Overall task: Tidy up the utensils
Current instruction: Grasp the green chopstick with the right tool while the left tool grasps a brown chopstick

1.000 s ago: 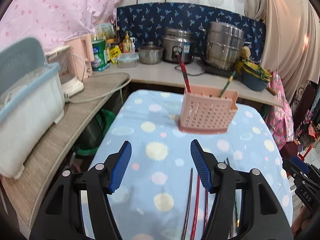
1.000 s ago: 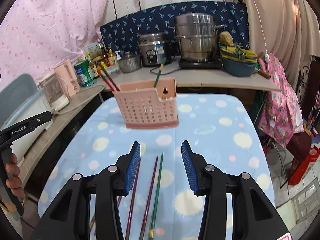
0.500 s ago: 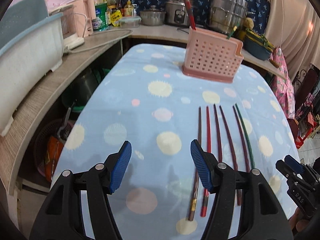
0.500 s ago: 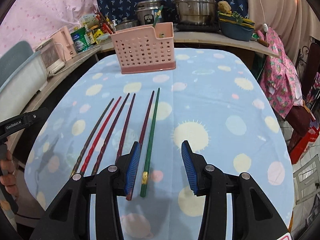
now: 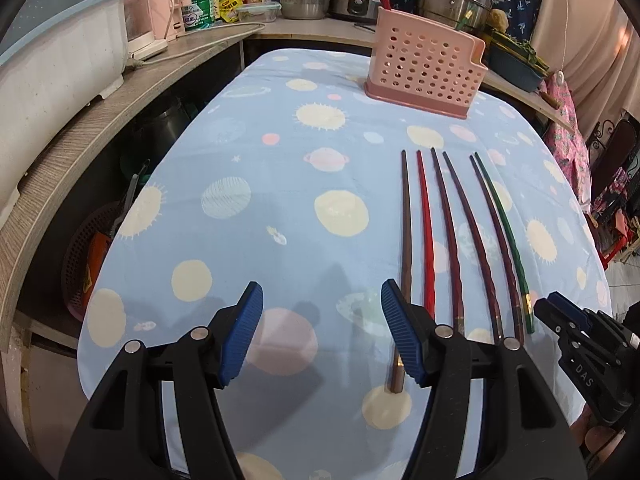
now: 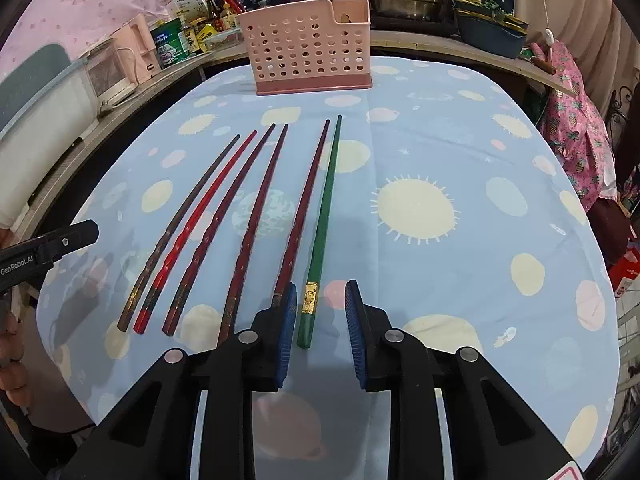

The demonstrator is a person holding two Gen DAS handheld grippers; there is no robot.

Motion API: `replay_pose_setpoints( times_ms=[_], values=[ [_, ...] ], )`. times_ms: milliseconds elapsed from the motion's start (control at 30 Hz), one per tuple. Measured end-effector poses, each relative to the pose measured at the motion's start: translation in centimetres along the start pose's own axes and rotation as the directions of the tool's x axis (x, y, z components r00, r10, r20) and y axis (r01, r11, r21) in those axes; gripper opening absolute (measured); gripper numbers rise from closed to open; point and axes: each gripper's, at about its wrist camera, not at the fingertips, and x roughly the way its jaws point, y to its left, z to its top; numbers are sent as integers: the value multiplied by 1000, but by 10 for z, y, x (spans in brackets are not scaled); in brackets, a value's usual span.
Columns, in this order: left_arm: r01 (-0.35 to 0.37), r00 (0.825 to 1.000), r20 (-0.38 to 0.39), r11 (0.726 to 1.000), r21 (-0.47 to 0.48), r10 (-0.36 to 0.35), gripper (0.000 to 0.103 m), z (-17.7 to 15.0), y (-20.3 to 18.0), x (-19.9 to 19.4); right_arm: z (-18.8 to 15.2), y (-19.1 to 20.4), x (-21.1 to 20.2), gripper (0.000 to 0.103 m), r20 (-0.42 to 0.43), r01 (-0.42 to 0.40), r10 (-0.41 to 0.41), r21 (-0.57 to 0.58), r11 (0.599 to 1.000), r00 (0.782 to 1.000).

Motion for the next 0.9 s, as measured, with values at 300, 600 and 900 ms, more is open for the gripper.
replay_pose_setpoints(
  times_ms=[300, 600, 900],
  values=[
    [13, 1000, -18, 1000, 20, -12, 64, -12, -6, 2, -6, 0, 10, 10, -21, 1, -1, 3, 1000, 1000],
    [40, 998, -44, 997, 65, -38, 67, -28, -20, 5, -15, -16, 7, 7, -19, 33, -33, 51, 998, 999],
    [28, 997, -68, 995, 93, -22, 66, -38, -28, 17, -27, -27, -3, 7, -12, 45, -44, 93, 995, 999]
  ],
)
